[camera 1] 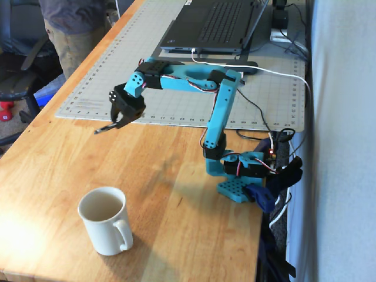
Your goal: Grasp a pen and put it in a mug.
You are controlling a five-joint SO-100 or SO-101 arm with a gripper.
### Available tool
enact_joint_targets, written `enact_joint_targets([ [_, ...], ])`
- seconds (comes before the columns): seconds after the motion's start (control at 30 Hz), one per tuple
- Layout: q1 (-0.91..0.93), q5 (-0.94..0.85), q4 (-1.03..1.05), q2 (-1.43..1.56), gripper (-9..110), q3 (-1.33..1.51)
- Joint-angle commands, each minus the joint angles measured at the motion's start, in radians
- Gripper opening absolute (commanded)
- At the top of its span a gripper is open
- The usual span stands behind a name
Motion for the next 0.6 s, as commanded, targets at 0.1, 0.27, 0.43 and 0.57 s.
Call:
enact_joint_targets([
  [0.1, -0.293, 0.673, -0.13, 0.184, 1, -0.067],
  [0.27, -0.466, 0.933, -0.259, 0.252, 1, -0.063],
  [0.43, -0.612, 1.069, -0.321, 0.298, 1, -0.063],
  [0.57, -0.695, 1.206, -0.331, 0.314, 1, -0.063],
])
